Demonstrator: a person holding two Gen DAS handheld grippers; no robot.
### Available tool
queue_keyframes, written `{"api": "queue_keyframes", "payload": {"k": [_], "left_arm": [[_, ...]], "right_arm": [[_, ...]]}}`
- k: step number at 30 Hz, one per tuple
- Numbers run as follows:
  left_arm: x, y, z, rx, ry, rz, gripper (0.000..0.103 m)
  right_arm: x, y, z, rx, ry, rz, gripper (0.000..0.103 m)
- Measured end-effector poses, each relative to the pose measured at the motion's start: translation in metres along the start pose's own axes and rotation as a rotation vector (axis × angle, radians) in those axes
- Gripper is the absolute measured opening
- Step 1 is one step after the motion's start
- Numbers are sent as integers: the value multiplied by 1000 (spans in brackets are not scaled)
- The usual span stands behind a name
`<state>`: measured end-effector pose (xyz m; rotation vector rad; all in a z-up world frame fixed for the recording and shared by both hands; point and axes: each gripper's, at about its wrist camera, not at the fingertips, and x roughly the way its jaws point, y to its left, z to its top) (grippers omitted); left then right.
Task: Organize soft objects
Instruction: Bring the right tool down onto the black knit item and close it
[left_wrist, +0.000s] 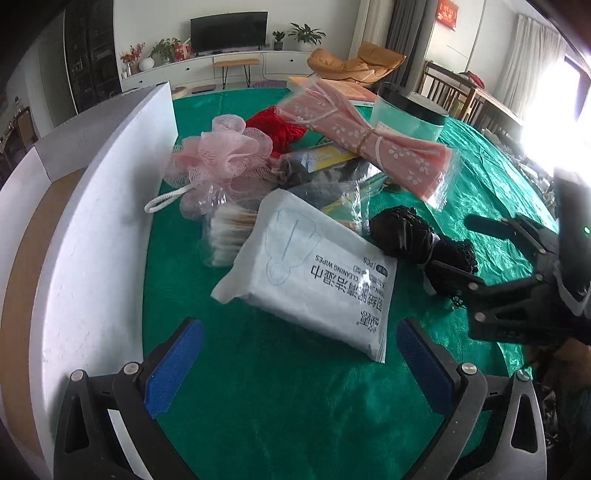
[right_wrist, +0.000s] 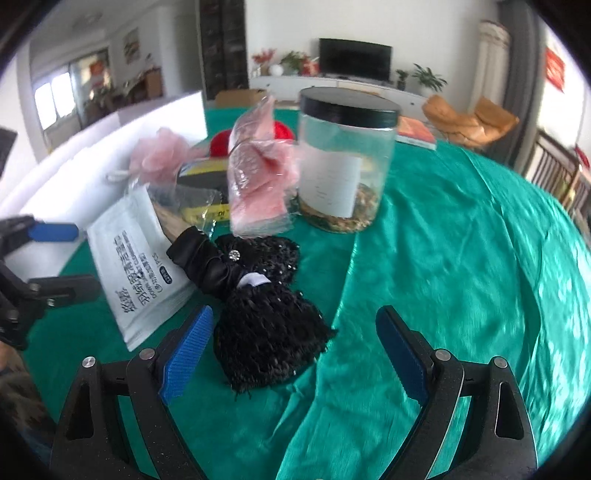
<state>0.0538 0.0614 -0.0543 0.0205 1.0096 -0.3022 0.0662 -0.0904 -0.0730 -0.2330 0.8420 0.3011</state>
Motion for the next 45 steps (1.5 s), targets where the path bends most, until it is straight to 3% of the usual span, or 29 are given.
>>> {"api": "queue_keyframes", "payload": {"k": [2, 4, 7, 10, 13, 15, 17, 21, 23, 25, 27, 30, 33, 37, 41, 45], "left_arm": [[4, -4, -5, 2, 21, -12, 103], [7, -10, -11, 4, 35, -29, 103], [16, -20, -14, 14, 55, -50, 103], [24, -27, -9, 9, 51, -29, 103], [30, -22, 2, -46, 28, -20, 103], [37, -14, 13, -103, 24, -52, 103], [45, -7, 25, -163, 31, -122, 103], [45, -12, 38, -215, 32, -282, 103], [35, -29, 35, -122, 32, -384, 103], [22, -49, 27, 29, 38, -405, 103], [9, -59, 18, 142, 29, -371, 103], [-4, -60, 14, 218, 19, -290, 103], [-21, -56, 27, 286, -32, -206, 103], [-43, -61, 46, 391, -96, -167, 103], [-23, -89, 51, 551, -79, -40, 103], [10, -122, 48, 756, -45, -28, 103]], "right_arm": [[12, 1, 7, -20, 44, 0, 88], [7, -17, 6, 77, 18, -44, 86], [-15, -68, -15, 337, -64, -221, 84], [-31, -119, -41, 509, -85, -349, 85], [-47, -146, -58, 572, -147, -373, 87], [-57, -151, -67, 635, -197, -343, 87], [-67, -151, -72, 663, -256, -295, 87], [-61, -149, -65, 617, -243, -296, 87], [-68, -149, -70, 612, -243, -290, 87], [-73, -148, -75, 619, -257, -289, 87], [-76, -150, -79, 640, -265, -281, 87], [-77, -152, -83, 675, -262, -269, 87], [-78, -155, -85, 694, -263, -258, 87], [-79, -155, -85, 688, -267, -261, 87], [-79, -155, -85, 685, -264, -258, 87], [-80, -155, -86, 692, -268, -253, 87]]}}
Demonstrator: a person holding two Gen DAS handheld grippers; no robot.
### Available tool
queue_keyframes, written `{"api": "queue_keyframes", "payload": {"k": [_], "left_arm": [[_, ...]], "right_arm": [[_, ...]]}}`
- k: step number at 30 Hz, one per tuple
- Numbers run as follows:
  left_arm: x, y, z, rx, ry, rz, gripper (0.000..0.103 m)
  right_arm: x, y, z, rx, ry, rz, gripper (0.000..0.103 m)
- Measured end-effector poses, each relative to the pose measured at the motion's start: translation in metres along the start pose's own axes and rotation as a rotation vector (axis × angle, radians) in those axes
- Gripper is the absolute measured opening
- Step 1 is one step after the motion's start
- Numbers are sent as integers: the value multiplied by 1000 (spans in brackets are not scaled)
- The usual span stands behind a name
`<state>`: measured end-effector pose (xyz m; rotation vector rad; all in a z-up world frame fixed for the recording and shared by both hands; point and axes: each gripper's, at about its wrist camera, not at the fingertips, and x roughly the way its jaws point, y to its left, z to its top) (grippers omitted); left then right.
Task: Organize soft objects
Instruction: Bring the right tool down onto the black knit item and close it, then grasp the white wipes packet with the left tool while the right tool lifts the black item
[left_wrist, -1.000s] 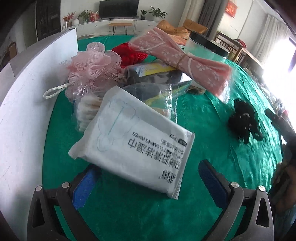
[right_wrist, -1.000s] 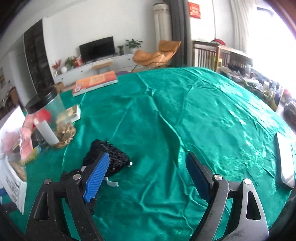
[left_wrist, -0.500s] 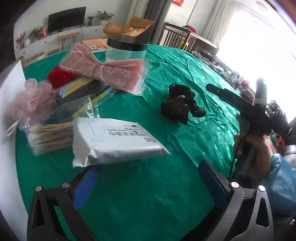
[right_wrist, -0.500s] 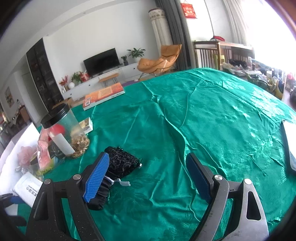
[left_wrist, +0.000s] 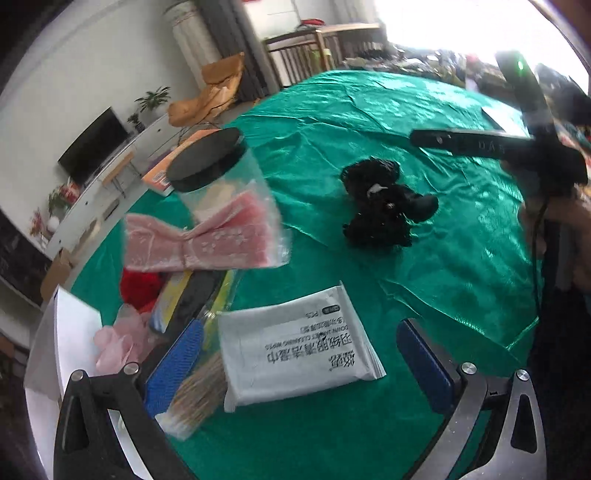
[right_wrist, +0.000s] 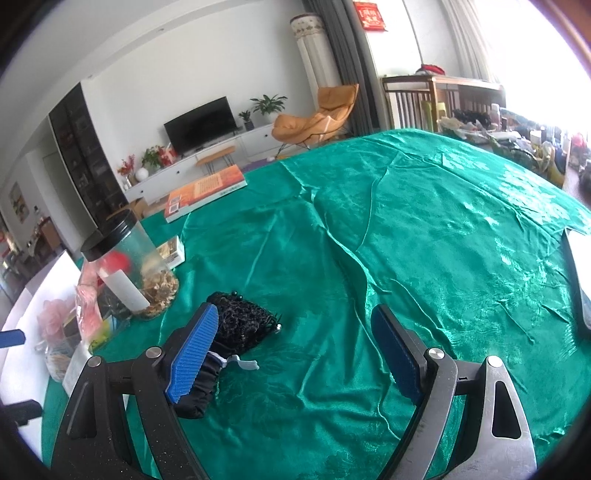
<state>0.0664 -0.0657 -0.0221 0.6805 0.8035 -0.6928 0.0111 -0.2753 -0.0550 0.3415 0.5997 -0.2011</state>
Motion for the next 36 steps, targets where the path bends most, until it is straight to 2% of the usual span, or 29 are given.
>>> {"api": "queue_keyframes", "payload": {"k": [3, 5, 7, 12, 16, 19, 20, 22, 25, 27, 29, 30, 31, 32, 33, 34, 36], "left_arm": [[29, -12, 20, 109, 32, -56, 103], [55, -14, 26, 159, 113, -101, 103], [79, -17, 24, 198, 224, -96, 103], [61, -1, 4, 107, 300, -240, 103], [49, -14, -33, 106, 404, -378, 103], [46, -32, -51, 172, 389, -299, 103], [45, -32, -52, 148, 369, -293, 103], [45, -27, -51, 57, 333, -223, 103], [45, -17, -55, -110, 309, -131, 101], [38, -14, -60, -209, 267, -145, 77], [34, -12, -64, -265, 245, -90, 71], [33, -10, -65, -298, 228, -67, 69], [31, -2, -68, -353, 211, -72, 69], [29, 8, -71, -424, 188, -94, 68], [24, 20, -75, -504, 157, -117, 68], [19, 31, -78, -572, 128, -130, 68], [6, 49, -84, -668, 71, -134, 68]], "right_arm": [[1, -1, -1, 8, 7, -1, 87], [1, -2, -1, 15, 7, 0, 87], [0, -4, -1, 23, 6, 0, 87], [-6, -10, -1, 51, -9, 14, 87], [-1, -10, -1, 62, 11, 26, 87], [-3, -9, -2, 60, 11, 32, 87], [-3, -9, -2, 58, 11, 36, 87], [-2, -7, -3, 56, 28, 67, 87], [12, 4, -7, 45, 128, 175, 87], [24, 19, -9, 18, 218, 247, 87], [36, 44, -10, -65, 285, 268, 87], [44, 57, -12, -129, 329, 246, 87], [55, 67, -14, -191, 380, 183, 84], [63, 72, -14, -215, 406, 119, 73], [68, 72, -10, -201, 408, 106, 50], [73, 69, -3, -175, 412, 90, 35], [81, 64, 18, -156, 389, 44, 35]]}}
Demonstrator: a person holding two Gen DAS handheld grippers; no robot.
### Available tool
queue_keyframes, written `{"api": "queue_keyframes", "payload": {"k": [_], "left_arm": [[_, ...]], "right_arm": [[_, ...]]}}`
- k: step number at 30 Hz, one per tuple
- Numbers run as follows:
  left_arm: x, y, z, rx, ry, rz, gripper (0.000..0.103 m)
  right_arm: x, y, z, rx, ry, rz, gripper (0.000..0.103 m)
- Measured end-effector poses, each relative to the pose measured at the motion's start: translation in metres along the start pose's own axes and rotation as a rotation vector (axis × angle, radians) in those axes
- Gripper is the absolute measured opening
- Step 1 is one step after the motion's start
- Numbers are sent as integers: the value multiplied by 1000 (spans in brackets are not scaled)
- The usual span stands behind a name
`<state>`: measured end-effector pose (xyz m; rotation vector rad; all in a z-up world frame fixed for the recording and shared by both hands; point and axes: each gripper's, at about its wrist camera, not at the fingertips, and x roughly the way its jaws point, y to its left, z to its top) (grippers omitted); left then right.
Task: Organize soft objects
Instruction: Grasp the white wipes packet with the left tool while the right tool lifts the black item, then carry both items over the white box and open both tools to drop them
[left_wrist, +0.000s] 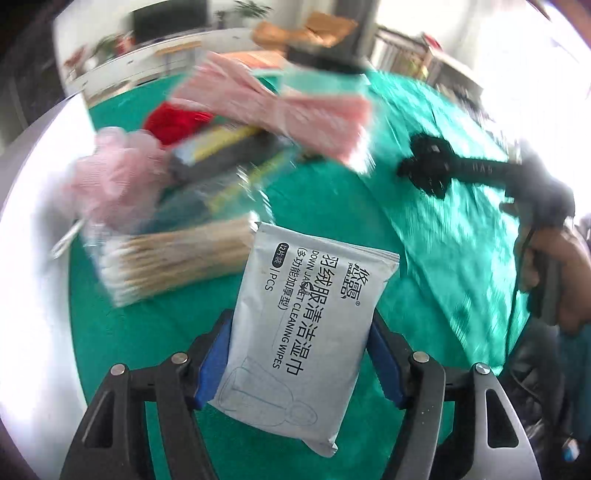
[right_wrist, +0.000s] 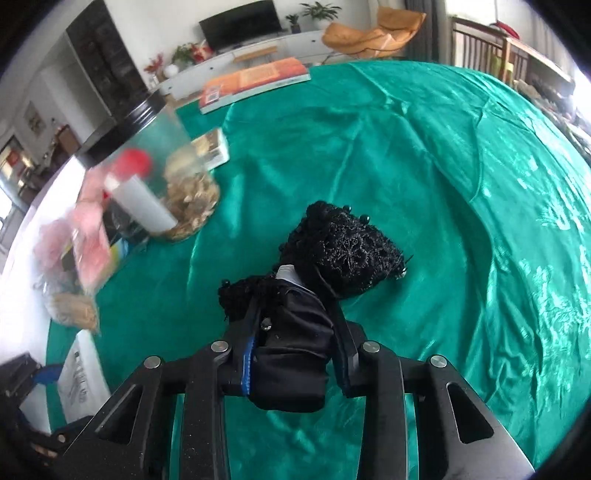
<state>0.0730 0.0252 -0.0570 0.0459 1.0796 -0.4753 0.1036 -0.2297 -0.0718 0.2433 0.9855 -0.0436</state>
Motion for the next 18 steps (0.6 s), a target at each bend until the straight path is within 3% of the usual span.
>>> {"api": "queue_keyframes", "payload": {"k": [6, 10, 15, 18], "left_arm": [[-49, 28, 17, -82, -126, -8, 68], [-93, 51, 36, -139, -222, 33, 68], [-145, 108, 24, -217, -283, 202, 68], [-170, 153, 1, -313, -283, 295, 68]], "right_arm": [[-36, 1, 61, -59, -107, -21, 35], [-74, 28, 88, -126, -189, 3, 35], [-113, 119, 87, -325, -224, 138, 35], [-127, 190, 69, -440, -207, 276, 35]]}}
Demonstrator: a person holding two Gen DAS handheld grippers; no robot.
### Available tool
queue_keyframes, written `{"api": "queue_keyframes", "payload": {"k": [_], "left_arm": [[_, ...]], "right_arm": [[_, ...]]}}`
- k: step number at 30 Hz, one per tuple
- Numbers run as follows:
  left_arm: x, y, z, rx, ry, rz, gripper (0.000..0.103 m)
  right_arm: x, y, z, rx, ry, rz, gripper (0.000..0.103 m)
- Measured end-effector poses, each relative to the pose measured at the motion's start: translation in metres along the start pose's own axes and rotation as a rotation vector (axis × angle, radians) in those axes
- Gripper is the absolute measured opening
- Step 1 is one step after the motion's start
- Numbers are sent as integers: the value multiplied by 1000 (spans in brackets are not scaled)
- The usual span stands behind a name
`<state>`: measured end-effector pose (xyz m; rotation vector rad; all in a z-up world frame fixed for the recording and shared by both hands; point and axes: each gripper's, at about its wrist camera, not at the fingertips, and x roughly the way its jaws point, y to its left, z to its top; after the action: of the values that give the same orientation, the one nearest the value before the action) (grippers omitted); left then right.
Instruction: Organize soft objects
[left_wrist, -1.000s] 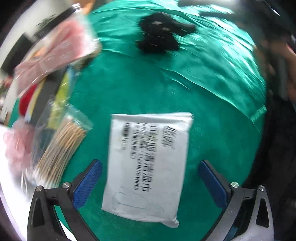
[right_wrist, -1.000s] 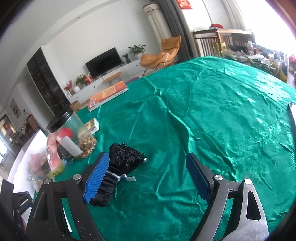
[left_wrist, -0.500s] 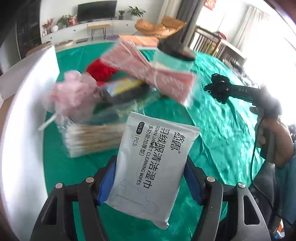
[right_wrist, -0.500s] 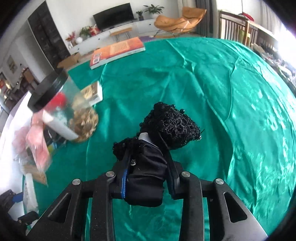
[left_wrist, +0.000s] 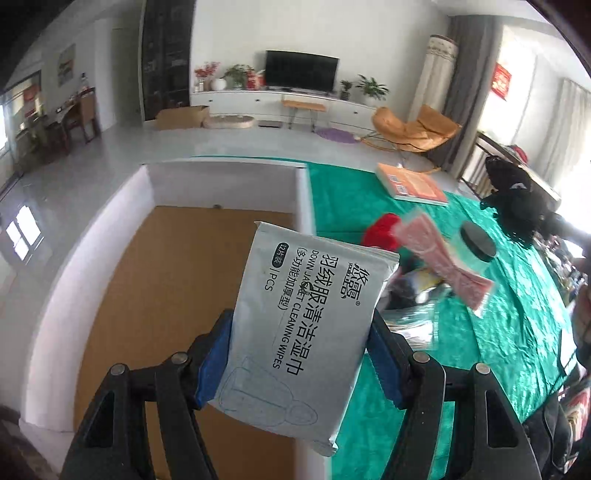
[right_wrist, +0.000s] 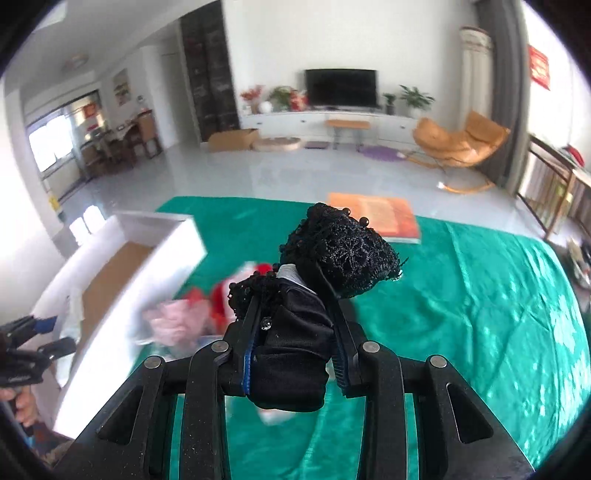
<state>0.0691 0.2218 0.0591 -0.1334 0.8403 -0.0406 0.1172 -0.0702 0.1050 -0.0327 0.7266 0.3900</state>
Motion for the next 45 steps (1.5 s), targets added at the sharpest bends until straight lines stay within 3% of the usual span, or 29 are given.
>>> {"api": "queue_keyframes", "payload": {"k": [4, 5, 6, 7, 8, 9, 11, 14, 17, 20, 22, 25, 29, 33, 45], "left_arm": [[-8, 50, -15, -72, 0, 175, 72], [-9, 54, -20, -85, -9, 213, 81], [-9, 57, -25, -102, -21, 244, 95], [-12, 60, -28, -119, -39, 262, 100], [-15, 66, -31, -134, -62, 272, 102], [-17, 66, -32, -142, -81, 273, 102], [-17, 59, -31, -139, -94, 251, 102], [-23, 43, -30, -102, -120, 138, 102], [-15, -8, -35, -31, -112, -41, 103], [12, -75, -49, 75, -34, -178, 103], [42, -118, -64, 156, 30, -189, 103], [90, -156, -84, 227, 74, -146, 103], [137, -171, -97, 272, 105, -93, 102], [158, -171, -100, 276, 113, -66, 102], [165, -177, -107, 282, 117, -65, 103]], "right_arm": [[12, 101, 12, -57, 14, 261, 35], [16, 123, 13, -51, 28, 341, 40], [22, 141, 13, -31, 45, 417, 47], [28, 153, 12, -12, 71, 479, 80], [32, 161, 10, 4, 87, 517, 90], [34, 164, 7, 12, 91, 528, 90], [32, 155, -6, -1, 70, 480, 90], [24, 115, -40, -13, 29, 310, 90], [22, 50, -99, 75, 40, 110, 90], [35, -17, -161, 171, 120, -131, 90], [45, -48, -188, 209, 170, -250, 90], [52, -76, -202, 249, 195, -330, 90], [64, -83, -203, 248, 185, -376, 90], [65, -83, -201, 237, 166, -348, 90], [64, -74, -210, 221, 176, -341, 91]]}}
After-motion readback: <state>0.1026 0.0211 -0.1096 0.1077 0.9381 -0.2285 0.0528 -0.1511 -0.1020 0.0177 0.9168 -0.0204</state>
